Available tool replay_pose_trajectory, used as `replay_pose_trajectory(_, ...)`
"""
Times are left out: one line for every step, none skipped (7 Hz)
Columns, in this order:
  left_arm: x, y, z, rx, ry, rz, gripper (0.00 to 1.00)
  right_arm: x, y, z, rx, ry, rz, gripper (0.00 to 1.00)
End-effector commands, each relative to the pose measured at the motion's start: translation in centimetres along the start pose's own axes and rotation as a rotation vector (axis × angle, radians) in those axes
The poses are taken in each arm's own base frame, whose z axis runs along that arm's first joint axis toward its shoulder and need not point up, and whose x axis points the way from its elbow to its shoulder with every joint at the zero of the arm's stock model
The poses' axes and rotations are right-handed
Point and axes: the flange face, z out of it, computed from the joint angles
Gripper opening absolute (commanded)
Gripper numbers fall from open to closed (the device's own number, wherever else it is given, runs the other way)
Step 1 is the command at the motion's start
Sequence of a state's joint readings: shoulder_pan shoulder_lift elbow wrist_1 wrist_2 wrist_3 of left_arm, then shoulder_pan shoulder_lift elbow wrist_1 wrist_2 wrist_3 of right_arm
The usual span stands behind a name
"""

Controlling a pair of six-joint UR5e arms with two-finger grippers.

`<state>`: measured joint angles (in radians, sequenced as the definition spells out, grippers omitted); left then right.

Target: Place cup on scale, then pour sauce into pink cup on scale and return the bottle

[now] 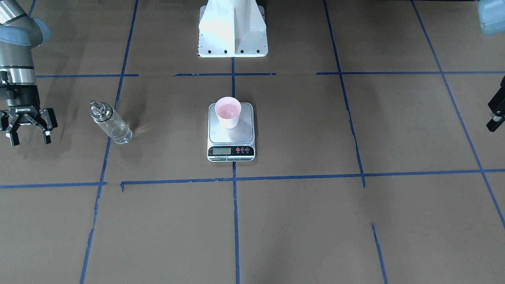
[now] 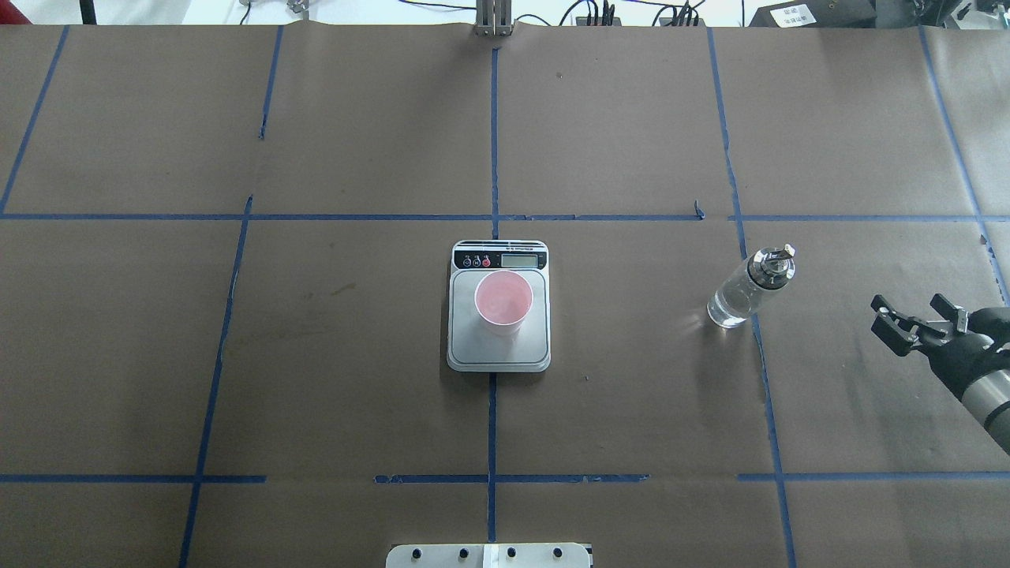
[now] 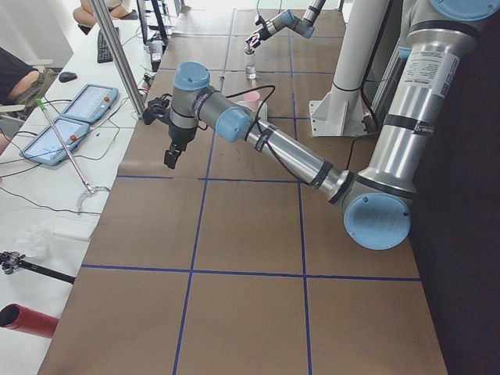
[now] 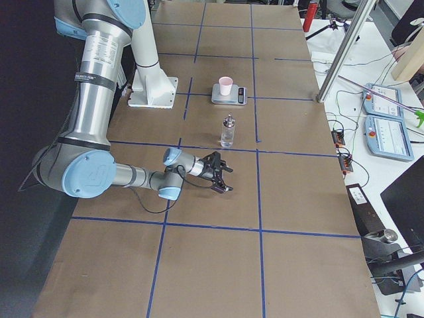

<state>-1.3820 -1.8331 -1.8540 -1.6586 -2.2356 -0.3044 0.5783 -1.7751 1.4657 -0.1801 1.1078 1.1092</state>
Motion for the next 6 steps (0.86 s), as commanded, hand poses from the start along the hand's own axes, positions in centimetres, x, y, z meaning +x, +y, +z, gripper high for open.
replay_pose_trajectory(-0.5,0.0,0.9,-0.017,-0.001,-0.01,0.83,0.0,-4.6,4.4,-0.069,-0.008,0.005,1.0)
replay_pose_trajectory(-0.5,0.0,1.2,-0.029,0.021,-0.014,0.83,0.0,-7.9,5.9,-0.102,-0.006,0.012,1.0)
replay_pose_trajectory(-1.2,-0.5,2.5,-0.051,0.026,-0.021,0.83,1.2,-12.0,6.7,-0.124,-0.003,-0.022,1.0)
replay_pose_trajectory(-1.5,-1.9,3.6,-0.064,0.024,-0.023,0.83,2.8,-16.7,6.9,-0.186,-0.027,-0.02,1.0)
replay_pose_trajectory(-2.4,-1.8,4.7,-0.081,0.018,-0.008,1.0,4.8,-20.1,6.3,-0.225,-0.056,-0.014,1.0)
replay_pose_trajectory(-3.7,-1.6,6.4,-0.115,0.013,0.035,1.0,7.7,-22.6,5.1,-0.235,-0.059,0.001,1.0)
